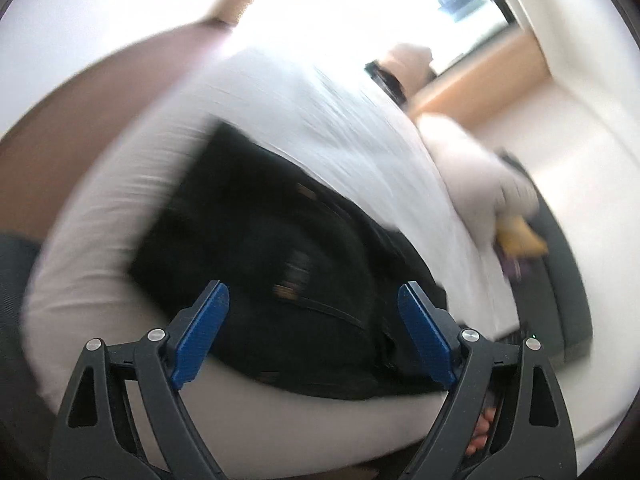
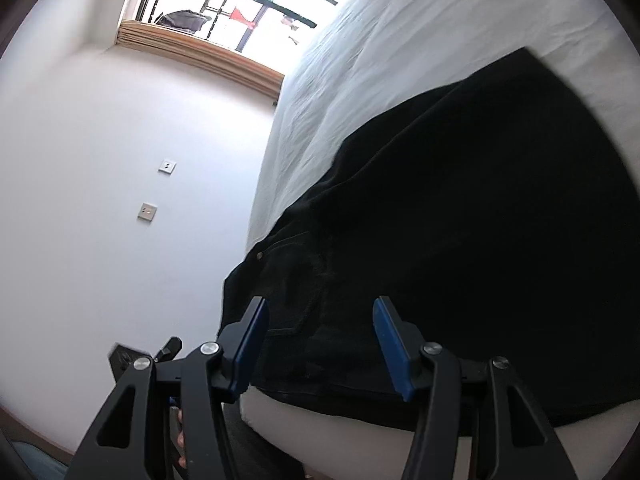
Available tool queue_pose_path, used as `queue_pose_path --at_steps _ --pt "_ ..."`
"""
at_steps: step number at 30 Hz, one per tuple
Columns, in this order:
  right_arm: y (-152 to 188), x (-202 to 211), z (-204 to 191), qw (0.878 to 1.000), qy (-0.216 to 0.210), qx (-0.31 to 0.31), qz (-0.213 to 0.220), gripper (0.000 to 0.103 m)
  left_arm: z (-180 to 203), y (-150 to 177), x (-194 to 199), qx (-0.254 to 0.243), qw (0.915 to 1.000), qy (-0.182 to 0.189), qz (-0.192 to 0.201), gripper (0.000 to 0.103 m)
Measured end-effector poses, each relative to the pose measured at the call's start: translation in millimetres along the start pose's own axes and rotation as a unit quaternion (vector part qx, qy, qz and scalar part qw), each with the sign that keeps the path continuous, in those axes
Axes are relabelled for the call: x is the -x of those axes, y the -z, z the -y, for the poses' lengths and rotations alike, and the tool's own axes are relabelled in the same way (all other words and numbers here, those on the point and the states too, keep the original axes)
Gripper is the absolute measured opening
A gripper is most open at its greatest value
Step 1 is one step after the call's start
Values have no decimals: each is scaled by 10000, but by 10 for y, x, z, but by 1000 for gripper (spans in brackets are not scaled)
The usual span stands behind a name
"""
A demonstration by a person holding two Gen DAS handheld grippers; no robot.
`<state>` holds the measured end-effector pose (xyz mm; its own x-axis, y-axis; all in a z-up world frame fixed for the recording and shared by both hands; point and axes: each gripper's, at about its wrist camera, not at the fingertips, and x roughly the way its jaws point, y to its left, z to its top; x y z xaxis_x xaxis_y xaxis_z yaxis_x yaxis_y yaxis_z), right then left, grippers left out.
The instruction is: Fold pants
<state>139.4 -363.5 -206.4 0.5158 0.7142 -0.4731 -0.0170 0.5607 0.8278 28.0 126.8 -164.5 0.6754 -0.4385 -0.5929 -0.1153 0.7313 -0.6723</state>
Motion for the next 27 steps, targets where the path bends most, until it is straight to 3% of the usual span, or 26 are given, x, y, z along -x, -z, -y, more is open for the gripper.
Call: queue_pose_path --at_steps 3,7,9,12,17,19,21,23,25,27 --pt "-28 -15 -67 9999 -155 14 -10 57 -357 18 157 505 9985 -106 166 87" --pt "-9 92 -57 9997 -231 -83 8 57 -695 105 107 1162 9932 115 33 87" --pt "5 142 -47 9998 -151 -85 -12 57 -787 136 87 1285 9917 98 33 87" --pt "0 111 -45 9999 -26 -82 -59 57 -944 182 21 1645 9856 393 2 87" --pt "-7 34 47 9996 81 -224 -116 57 -1056 129 -156 1785 9817 658 51 85" --pt "-9 -13 39 9996 40 -250 -118 57 -1017 119 -268 2043 9758 770 86 85" --pt "-26 -38 49 9995 -54 -305 -91 57 -1019 97 -333 2164 9721 899 71 75" --pt "-60 -70 60 9993 -106 -359 -65 57 -1077 103 -430 2409 9654 993 -115 20" --pt "-95 -85 98 9990 -121 -429 -70 57 -1170 130 -496 2759 9545 1116 -201 17" --pt "-122 -133 96 9989 -92 -438 -116 57 -1172 131 -481 2791 9528 1181 -194 15"
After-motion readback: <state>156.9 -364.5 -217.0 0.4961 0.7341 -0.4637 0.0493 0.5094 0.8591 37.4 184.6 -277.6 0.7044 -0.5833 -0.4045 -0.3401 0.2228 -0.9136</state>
